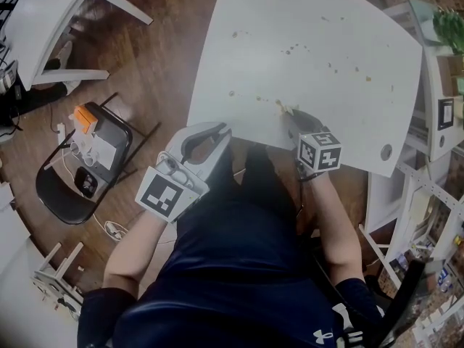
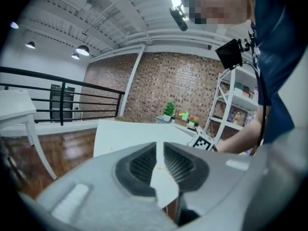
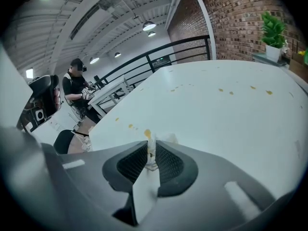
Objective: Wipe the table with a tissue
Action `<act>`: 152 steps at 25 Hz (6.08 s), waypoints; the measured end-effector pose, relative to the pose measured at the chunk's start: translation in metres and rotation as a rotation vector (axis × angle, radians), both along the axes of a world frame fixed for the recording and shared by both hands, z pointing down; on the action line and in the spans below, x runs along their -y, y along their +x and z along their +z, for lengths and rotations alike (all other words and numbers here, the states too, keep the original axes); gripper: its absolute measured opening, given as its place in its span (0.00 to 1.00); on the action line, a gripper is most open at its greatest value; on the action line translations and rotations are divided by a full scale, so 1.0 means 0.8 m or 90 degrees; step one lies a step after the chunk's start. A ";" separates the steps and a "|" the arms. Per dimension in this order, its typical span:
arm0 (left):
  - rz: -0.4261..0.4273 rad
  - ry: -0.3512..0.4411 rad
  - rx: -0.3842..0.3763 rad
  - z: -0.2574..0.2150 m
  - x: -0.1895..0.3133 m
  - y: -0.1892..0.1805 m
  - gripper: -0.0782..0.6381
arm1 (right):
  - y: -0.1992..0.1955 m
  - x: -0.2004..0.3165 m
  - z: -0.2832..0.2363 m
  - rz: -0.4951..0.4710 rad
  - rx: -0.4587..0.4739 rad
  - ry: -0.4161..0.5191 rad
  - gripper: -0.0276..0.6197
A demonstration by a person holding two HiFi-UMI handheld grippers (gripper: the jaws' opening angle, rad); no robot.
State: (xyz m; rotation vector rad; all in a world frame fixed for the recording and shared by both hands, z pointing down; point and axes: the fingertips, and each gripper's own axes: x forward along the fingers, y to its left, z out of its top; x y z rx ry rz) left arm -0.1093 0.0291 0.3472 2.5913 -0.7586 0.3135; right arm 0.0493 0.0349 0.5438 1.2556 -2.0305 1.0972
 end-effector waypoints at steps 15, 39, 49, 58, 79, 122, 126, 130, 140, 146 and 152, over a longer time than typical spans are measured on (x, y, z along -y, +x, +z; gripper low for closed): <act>0.003 -0.004 0.003 -0.003 0.003 0.003 0.17 | -0.078 -0.001 0.001 -0.072 0.055 -0.014 0.13; -0.017 -0.013 -0.003 -0.005 0.003 0.000 0.17 | -0.028 0.038 0.000 -0.039 0.027 -0.002 0.13; -0.039 -0.014 -0.008 -0.005 0.005 -0.028 0.17 | -0.100 0.042 0.001 -0.101 0.045 -0.006 0.13; -0.053 -0.019 -0.005 -0.002 0.008 -0.051 0.17 | -0.148 0.040 -0.004 -0.139 0.074 -0.018 0.13; -0.024 -0.013 -0.013 -0.006 0.003 0.003 0.17 | -0.051 0.007 -0.029 -0.172 -0.011 0.032 0.33; -0.084 -0.028 -0.047 -0.017 0.028 -0.043 0.17 | -0.014 0.045 0.001 -0.140 -0.112 0.003 0.20; -0.085 -0.027 -0.053 -0.020 0.029 -0.048 0.17 | -0.015 0.053 0.000 -0.125 -0.119 0.010 0.17; -0.092 -0.029 -0.052 -0.018 0.030 -0.061 0.17 | -0.037 0.057 0.000 -0.143 -0.109 0.006 0.16; -0.110 -0.028 -0.059 -0.017 0.036 -0.096 0.17 | -0.122 0.047 0.002 -0.206 -0.091 0.008 0.16; -0.129 -0.029 -0.059 -0.017 0.042 -0.124 0.17 | -0.167 0.062 0.002 -0.244 -0.086 0.012 0.16; -0.150 -0.031 -0.057 -0.013 0.046 -0.147 0.17 | -0.195 0.068 0.003 -0.273 -0.083 0.013 0.16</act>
